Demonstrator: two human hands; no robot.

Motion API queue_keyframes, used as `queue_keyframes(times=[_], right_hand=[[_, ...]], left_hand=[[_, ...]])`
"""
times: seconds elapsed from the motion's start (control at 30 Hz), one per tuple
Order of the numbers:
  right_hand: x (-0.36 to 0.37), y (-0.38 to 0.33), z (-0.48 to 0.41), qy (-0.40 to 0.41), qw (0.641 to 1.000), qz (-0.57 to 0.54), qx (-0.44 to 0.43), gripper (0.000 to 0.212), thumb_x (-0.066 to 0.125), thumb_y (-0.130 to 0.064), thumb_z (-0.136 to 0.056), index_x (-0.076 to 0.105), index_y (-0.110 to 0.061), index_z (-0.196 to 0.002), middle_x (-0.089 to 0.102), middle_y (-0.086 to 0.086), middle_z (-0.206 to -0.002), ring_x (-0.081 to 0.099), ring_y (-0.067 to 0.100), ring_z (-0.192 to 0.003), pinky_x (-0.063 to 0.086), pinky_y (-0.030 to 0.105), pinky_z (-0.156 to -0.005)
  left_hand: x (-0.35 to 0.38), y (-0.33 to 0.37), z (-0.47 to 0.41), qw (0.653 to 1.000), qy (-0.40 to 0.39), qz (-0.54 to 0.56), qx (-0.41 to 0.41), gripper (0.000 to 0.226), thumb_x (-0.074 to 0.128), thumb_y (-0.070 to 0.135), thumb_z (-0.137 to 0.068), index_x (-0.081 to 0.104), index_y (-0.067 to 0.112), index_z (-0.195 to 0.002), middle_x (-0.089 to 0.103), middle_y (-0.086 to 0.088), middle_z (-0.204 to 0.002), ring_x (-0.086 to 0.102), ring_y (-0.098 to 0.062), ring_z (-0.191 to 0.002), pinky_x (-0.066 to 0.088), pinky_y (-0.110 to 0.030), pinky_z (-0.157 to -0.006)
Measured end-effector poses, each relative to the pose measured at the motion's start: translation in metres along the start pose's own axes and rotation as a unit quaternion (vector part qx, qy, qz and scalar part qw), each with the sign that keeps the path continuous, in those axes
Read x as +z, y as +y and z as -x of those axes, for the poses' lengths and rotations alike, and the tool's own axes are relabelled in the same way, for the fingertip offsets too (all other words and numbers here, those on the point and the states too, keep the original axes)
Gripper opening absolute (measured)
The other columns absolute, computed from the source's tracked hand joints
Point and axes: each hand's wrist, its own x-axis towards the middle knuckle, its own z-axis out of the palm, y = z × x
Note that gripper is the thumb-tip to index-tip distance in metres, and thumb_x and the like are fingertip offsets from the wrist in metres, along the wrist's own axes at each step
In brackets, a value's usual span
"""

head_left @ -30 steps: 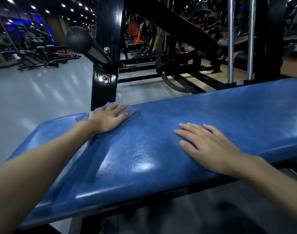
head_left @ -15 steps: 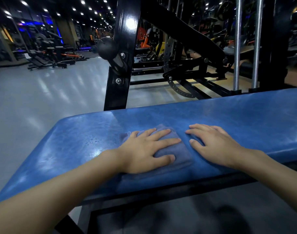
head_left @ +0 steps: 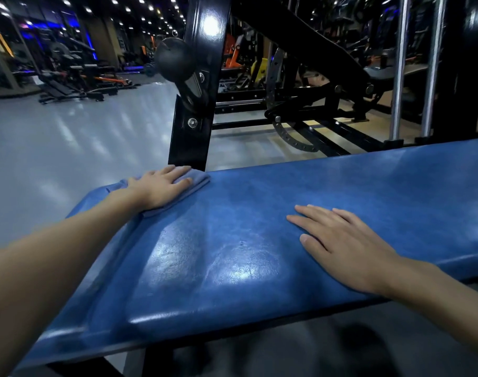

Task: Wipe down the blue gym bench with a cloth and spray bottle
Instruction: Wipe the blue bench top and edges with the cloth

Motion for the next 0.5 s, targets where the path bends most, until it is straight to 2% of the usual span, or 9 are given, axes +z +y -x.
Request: queue_keyframes(times=[0.17, 0.23, 0.37, 0.5], right_hand=[[-0.001, -0.001, -0.001, -0.002, 1.0, 0.001, 0.006, 0.067, -0.001, -0.055, -0.086, 0.021, -0.045, -0.148, 0.012, -0.024, -0.159, 0.002, -0.007, -0.144, 0.003, 0.027, -0.119], [-0.001, -0.001, -0.001, -0.007, 1.0, -0.003, 0.01, 0.056, 0.009, -0.052, -0.094, 0.021, -0.045, -0.149, 0.011, -0.024, -0.159, 0.002, -0.007, -0.144, 0.002, 0.027, -0.119], [-0.005, -0.003, -0.002, -0.02, 1.0, -0.013, 0.018, 0.048, 0.026, -0.045, -0.099, 0.026, -0.044, -0.147, 0.015, -0.022, -0.159, 0.006, -0.006, -0.145, 0.002, 0.028, -0.12], [-0.011, -0.017, -0.009, 0.032, 0.997, -0.055, 0.033, 0.043, 0.035, -0.038, -0.1, 0.04, -0.037, -0.143, 0.029, -0.016, -0.156, 0.014, -0.002, -0.145, 0.006, 0.034, -0.12]], left_hand=[[0.005, 0.041, 0.058, 0.996, 0.0, -0.019, 0.091, 0.079, -0.001, 0.085, -0.072, 0.005, 0.06, -0.147, 0.007, 0.019, -0.164, 0.013, -0.022, -0.15, 0.018, -0.066, -0.111], [0.01, 0.067, 0.098, 0.986, -0.001, -0.051, 0.16, 0.08, -0.004, 0.082, -0.071, 0.0, 0.06, -0.147, 0.001, 0.02, -0.164, 0.008, -0.022, -0.151, 0.015, -0.061, -0.114], [0.015, 0.105, 0.172, 0.951, -0.015, -0.057, 0.302, 0.068, 0.006, 0.08, -0.08, -0.005, 0.062, -0.145, -0.008, 0.019, -0.164, -0.003, -0.021, -0.152, 0.006, -0.059, -0.116], [0.013, 0.097, 0.166, 0.944, -0.007, -0.037, 0.329, 0.063, 0.01, 0.078, -0.084, -0.002, 0.064, -0.144, -0.005, 0.018, -0.164, 0.001, -0.02, -0.152, 0.011, -0.054, -0.116]])
